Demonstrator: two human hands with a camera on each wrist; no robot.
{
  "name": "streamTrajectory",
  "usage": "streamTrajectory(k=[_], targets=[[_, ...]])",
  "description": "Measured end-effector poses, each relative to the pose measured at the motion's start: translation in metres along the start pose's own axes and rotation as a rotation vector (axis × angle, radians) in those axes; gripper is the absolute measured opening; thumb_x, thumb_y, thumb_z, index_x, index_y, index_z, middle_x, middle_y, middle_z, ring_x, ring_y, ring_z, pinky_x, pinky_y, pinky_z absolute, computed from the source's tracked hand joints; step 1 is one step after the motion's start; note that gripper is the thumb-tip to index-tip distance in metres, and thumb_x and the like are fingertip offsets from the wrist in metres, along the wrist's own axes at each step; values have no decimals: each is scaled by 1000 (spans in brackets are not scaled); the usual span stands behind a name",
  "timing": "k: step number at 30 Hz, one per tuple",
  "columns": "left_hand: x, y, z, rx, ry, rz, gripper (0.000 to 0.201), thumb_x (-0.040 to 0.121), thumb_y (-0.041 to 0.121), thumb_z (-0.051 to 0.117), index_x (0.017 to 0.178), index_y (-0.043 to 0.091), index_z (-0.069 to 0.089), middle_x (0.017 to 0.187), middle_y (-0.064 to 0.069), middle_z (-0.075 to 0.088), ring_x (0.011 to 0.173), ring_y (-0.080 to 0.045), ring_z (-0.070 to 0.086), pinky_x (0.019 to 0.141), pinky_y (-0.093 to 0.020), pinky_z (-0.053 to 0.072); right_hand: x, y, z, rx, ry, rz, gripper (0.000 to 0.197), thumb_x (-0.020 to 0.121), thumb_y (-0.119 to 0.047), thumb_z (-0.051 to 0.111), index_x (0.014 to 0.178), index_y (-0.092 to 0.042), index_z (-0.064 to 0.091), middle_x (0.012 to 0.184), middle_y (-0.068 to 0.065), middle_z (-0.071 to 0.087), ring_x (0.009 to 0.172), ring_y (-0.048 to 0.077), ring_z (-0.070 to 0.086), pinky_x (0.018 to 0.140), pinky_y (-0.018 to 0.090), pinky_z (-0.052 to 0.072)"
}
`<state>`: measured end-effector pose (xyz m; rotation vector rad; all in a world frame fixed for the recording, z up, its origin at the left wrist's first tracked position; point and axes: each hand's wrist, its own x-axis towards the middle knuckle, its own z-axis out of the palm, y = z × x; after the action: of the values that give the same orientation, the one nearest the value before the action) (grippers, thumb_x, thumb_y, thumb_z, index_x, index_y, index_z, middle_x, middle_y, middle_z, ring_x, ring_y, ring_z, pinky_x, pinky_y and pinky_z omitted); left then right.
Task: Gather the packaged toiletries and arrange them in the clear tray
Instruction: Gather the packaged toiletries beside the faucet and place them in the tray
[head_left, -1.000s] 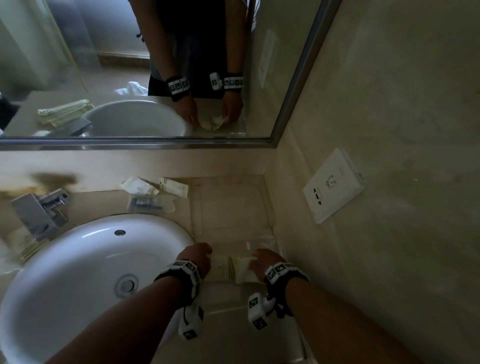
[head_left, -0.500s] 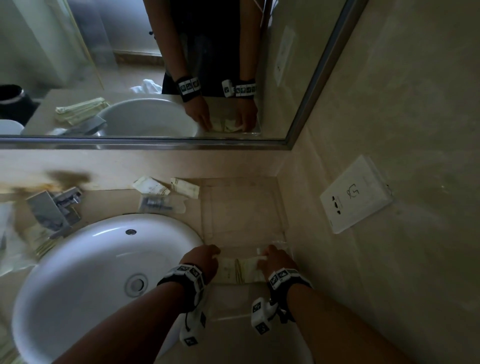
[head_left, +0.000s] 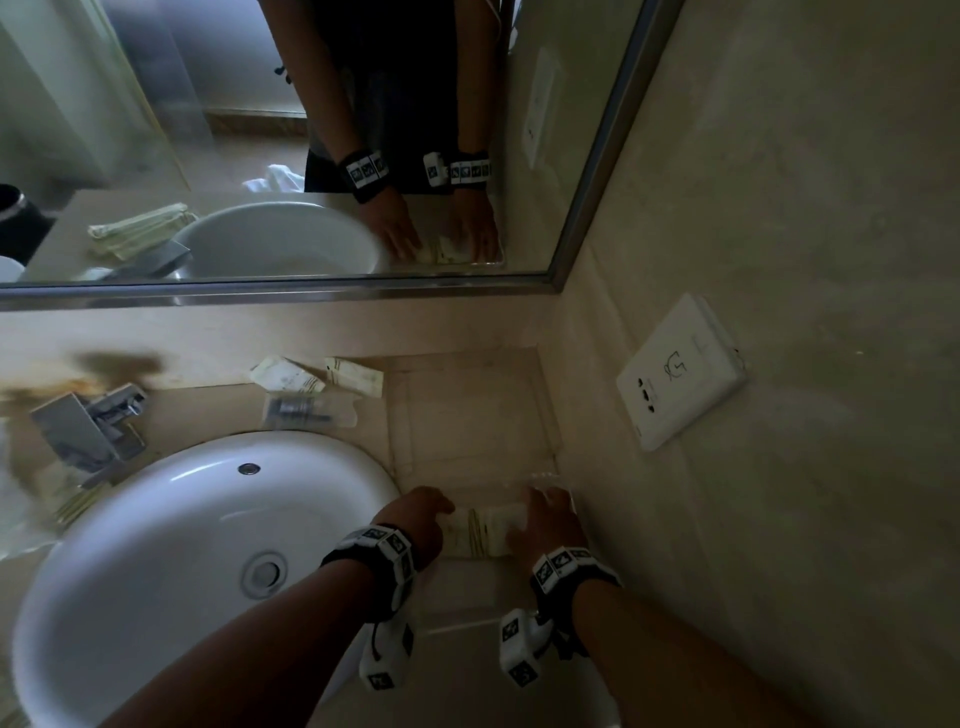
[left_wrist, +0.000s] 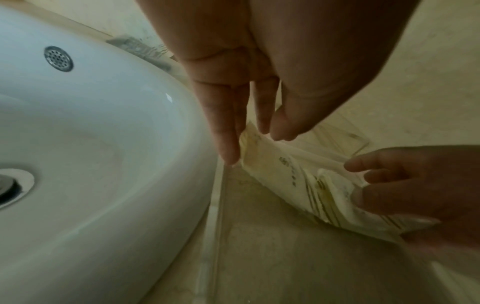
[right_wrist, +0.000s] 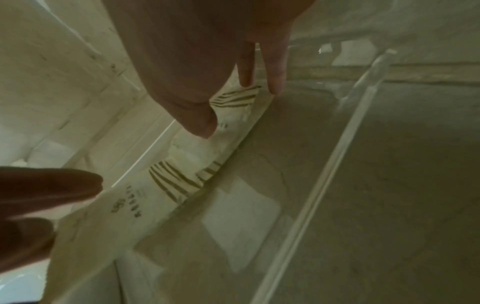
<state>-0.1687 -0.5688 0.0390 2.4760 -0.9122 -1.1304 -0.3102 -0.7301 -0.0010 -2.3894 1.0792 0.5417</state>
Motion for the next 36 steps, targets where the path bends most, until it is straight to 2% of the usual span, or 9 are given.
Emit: streamTrajectory(k=[6, 11, 15, 18, 24, 28, 30, 33, 36], targets=[[-6, 6, -10, 37, 71, -45, 36, 94, 23, 48, 129, 31, 52, 141, 2, 47, 124, -20, 52, 101, -29, 44, -8, 4, -5, 40, -81, 6, 75, 91, -40, 58, 153, -29, 17, 161, 5, -5, 139, 31, 34, 110, 39, 39], [-14, 7, -3, 95, -50, -22, 37, 91, 31, 55, 128, 32, 55, 143, 3, 45, 127, -18, 50, 105, -28, 42, -18, 3, -1, 25, -61, -28, 51, 89, -38, 60, 136, -31, 41, 158, 3, 4, 124, 30, 50, 100, 35, 47], [-15, 10, 7, 157, -134, -9, 41, 88, 39, 56, 129, 38, 53, 147, 4, 39, 129, -20, 47, 107, -32, 42, -24, 3, 4, 16, -175, -72, 51, 84, -39, 66, 132, -31, 51, 159, 2, 5, 131, 29, 44, 104, 35, 44], [-13, 8, 13, 258, -144, 41, 42, 89, 41, 56, 131, 40, 53, 151, 4, 32, 134, -25, 38, 111, -37, 37, -28, -3, 4, 33, -140, -74, 59, 83, -36, 65, 139, -36, 45, 161, 0, 7, 141, 32, 31, 110, 40, 38], [-11, 4, 15, 311, -97, 100, 44, 91, 41, 52, 135, 41, 50, 159, 5, 19, 141, -28, 25, 115, -40, 32, -35, -3, -5, -120, -233, -136, 69, 89, -46, 56, 150, -42, 23, 163, -7, -11, 150, 30, 0, 120, 45, 19], [-8, 9, 20, 213, -94, 88, 40, 83, 42, 54, 124, 39, 55, 143, 5, 42, 123, -21, 48, 103, -32, 44, -32, -9, -1, -300, -226, -131, 76, 91, -52, 52, 153, -39, 11, 164, 0, -11, 149, 35, -2, 118, 54, 15], [-5, 13, 26, 170, -137, 70, 44, 86, 40, 55, 129, 34, 51, 135, 2, 49, 117, -21, 55, 97, -29, 47, -33, -10, 2, -337, -192, -127, 78, 89, -53, 54, 153, -35, 14, 164, 3, -8, 148, 36, 3, 116, 54, 19], [0, 18, 34, 182, -206, 46, 62, 91, 38, 53, 148, 32, 29, 143, -5, 44, 125, -26, 51, 102, -35, 45, -38, -14, 5, -332, -151, -125, 77, 89, -50, 53, 154, -29, 17, 164, 5, -5, 146, 36, 10, 115, 51, 23], [2, 14, 35, 235, -203, 25, 70, 92, 43, 51, 152, 26, 20, 148, -9, 36, 131, -30, 45, 104, -39, 44, -40, -16, 7, -282, -185, -146, 80, 89, -46, 55, 155, -32, 10, 164, 5, -6, 146, 35, 10, 117, 48, 21]])
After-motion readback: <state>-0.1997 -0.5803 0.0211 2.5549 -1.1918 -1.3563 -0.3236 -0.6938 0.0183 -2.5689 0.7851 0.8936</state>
